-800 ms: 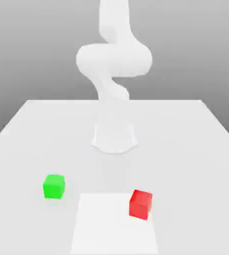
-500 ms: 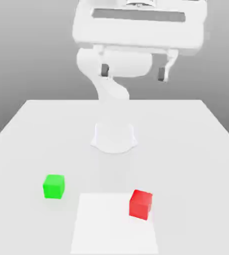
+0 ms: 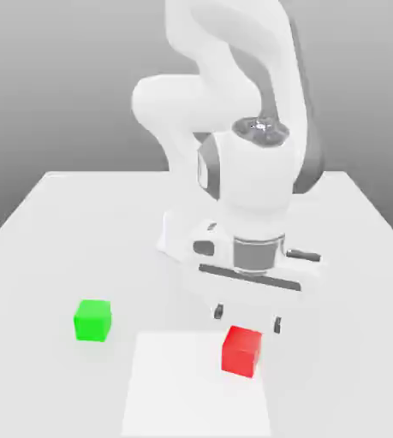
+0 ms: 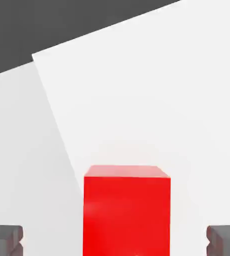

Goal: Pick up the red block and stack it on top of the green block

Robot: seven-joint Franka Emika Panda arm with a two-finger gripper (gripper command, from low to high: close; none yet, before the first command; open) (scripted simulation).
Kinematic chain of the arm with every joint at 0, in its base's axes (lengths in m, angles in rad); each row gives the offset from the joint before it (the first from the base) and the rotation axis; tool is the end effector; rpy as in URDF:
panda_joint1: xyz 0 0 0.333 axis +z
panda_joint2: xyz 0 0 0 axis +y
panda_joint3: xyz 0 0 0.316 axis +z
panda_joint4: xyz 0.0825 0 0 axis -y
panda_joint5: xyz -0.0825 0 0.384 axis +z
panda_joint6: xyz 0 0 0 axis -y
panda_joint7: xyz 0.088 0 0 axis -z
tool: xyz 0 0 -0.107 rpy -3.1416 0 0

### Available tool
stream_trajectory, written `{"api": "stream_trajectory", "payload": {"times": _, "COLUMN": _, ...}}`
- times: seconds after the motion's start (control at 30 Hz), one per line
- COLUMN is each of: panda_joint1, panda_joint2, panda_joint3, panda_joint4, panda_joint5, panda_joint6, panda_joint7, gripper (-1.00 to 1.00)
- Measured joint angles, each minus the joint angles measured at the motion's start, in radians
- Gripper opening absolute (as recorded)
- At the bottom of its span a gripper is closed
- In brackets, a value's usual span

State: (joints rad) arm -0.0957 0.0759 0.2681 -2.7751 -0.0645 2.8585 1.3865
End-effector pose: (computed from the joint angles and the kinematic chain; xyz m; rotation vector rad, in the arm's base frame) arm 0.3776 0.0719 0.1923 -2.6263 1.7078 -0.0101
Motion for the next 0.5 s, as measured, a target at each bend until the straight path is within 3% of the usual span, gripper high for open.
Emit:
{"api": "stream_trajectory", "payload": {"times": 0.23, "panda_joint1": 0.073, "panda_joint2": 0.145, "panda_joint3": -0.106, "panda_joint4": 0.019, "panda_joint5": -0.139, "panda_joint6": 0.117, "panda_joint7": 0.101, "gripper": 0.0}}
{"api": "stream_trajectory", "payload": {"times": 0.27, "panda_joint1": 0.09, "panda_joint2": 0.165, "panda_joint3": -0.127, "panda_joint4": 0.021, "panda_joint5": -0.156, "panda_joint6": 0.134, "panda_joint7": 0.113, "gripper": -1.0}}
{"api": "stream_trajectory", "payload": {"times": 0.5, "panda_joint1": 0.093, "panda_joint2": 0.17, "panda_joint3": -0.131, "panda_joint4": 0.021, "panda_joint5": -0.161, "panda_joint6": 0.139, "panda_joint7": 0.117, "gripper": -1.0}}
